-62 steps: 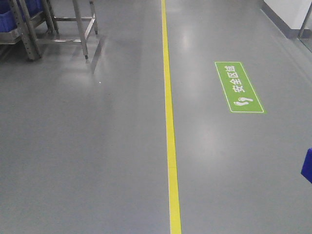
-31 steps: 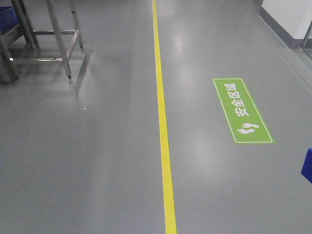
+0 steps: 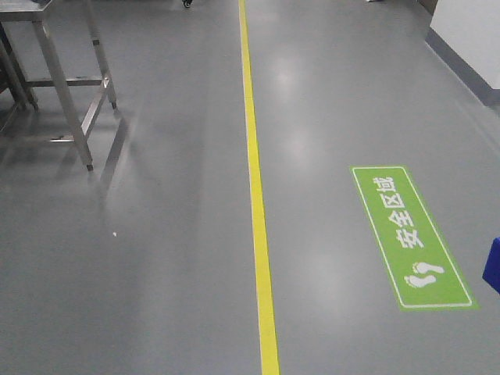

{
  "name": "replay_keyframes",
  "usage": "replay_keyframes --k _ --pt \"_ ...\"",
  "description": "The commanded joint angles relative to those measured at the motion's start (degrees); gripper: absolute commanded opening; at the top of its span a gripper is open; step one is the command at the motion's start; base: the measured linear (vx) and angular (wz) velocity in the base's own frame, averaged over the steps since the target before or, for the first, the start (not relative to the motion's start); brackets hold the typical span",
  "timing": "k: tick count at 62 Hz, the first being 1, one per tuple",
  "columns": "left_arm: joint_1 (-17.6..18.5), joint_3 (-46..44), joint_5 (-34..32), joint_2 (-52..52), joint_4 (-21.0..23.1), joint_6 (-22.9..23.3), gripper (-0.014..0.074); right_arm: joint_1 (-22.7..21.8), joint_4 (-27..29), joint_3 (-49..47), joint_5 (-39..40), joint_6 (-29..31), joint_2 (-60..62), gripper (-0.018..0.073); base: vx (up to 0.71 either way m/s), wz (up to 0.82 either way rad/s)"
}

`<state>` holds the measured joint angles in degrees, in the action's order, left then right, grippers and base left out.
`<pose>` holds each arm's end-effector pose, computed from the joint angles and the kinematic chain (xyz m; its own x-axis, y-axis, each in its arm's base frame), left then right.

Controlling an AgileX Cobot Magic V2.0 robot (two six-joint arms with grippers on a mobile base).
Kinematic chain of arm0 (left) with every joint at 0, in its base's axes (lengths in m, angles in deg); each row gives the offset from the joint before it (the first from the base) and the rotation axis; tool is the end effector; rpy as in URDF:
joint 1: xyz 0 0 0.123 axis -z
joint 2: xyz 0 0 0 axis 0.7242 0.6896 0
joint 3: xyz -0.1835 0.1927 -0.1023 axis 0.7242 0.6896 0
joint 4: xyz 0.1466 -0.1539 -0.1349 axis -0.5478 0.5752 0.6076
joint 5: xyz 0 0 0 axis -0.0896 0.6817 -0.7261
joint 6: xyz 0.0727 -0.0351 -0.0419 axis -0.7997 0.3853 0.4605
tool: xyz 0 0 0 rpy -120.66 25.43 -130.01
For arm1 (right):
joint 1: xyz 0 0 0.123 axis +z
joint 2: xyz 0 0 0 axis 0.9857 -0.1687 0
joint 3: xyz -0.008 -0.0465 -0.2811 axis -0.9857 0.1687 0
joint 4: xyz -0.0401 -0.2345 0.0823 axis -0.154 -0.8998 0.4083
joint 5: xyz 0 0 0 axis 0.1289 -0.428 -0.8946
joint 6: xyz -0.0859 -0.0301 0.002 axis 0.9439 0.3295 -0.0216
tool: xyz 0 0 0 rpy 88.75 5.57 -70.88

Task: Pour parts from conveyor to right shelf
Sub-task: 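Drive along the yellow-lined aisle toward the bin shelves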

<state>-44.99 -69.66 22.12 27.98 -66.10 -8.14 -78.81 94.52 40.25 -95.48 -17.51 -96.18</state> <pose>0.0563 -0.0014 0.2015 0.0390 0.0333 -0.9987 0.0232 0.9991 0.0342 0.0425 0.0145 0.2860 -0.2012 -0.0215 -0.9793 -0.1730 0.9848 0.0140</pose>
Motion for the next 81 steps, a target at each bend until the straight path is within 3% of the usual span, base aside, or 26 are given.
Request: replay_keyframes --k 1,81 --pt "0.0 1.8 -4.4 -0.7 0.3 0.5 -0.0006 0.0 0.2 -1.5 4.4 0.3 -0.7 -0.0005 0.88 0.03" --pt "0.0 1.8 -4.4 -0.7 0.0 0.5 -0.0006 0.0 0.3 -1.5 4.4 0.3 -0.7 -0.0005 0.90 0.01"
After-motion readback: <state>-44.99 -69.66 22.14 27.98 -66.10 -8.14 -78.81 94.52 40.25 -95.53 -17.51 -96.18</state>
